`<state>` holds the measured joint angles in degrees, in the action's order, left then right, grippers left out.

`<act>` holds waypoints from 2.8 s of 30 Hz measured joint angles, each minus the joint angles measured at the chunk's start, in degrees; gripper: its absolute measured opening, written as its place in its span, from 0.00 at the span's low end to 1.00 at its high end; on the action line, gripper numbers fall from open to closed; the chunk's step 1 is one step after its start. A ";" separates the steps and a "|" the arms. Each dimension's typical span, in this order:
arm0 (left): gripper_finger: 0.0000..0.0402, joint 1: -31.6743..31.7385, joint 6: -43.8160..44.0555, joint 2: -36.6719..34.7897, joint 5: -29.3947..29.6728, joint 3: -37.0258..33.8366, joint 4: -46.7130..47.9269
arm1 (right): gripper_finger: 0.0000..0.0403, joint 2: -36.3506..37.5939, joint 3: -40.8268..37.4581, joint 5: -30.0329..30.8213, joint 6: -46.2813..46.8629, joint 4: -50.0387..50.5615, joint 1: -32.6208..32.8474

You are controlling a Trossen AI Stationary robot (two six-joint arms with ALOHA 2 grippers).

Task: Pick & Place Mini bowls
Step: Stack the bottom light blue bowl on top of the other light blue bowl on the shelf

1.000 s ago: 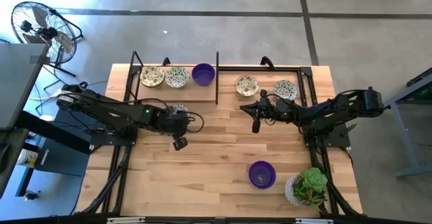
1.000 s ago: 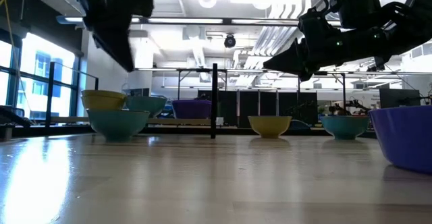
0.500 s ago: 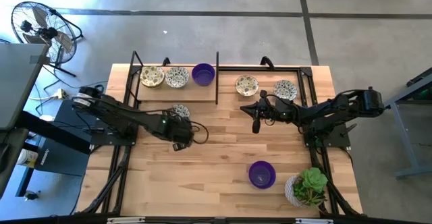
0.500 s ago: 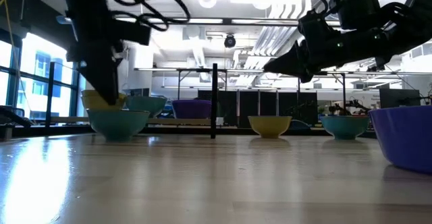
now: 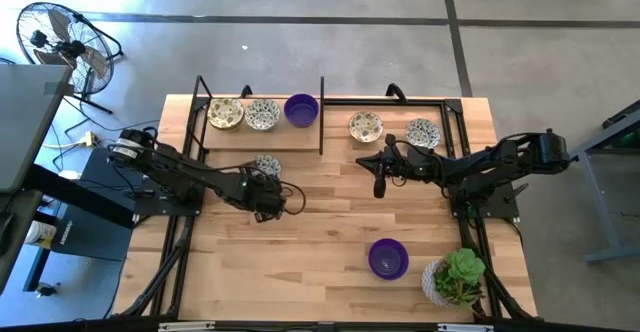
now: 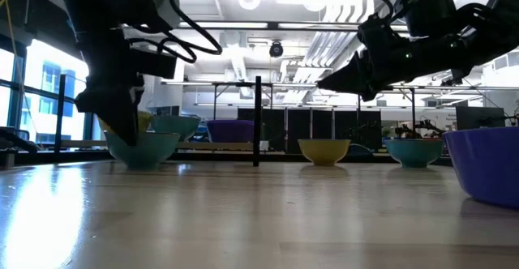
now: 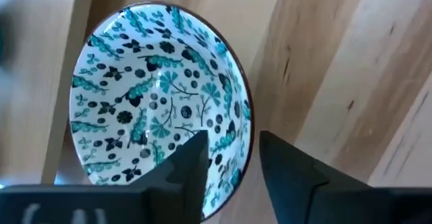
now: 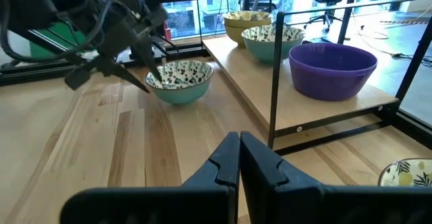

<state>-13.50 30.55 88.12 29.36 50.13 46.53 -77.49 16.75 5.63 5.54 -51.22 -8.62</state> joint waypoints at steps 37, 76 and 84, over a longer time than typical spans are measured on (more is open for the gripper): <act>0.02 0.59 -7.84 -9.96 1.68 10.12 9.41 | 0.00 0.00 0.00 0.00 0.00 -0.02 0.00; 0.01 47.63 -41.65 -2.67 -16.88 22.49 5.61 | 0.00 0.00 0.00 0.01 0.00 0.00 -0.02; 0.01 47.63 -39.31 -1.60 -16.85 22.49 4.33 | 0.00 0.00 0.00 0.00 0.00 0.00 -0.02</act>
<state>34.13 -8.75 86.52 12.51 72.62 50.87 -77.49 16.75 5.63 5.54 -51.22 -8.64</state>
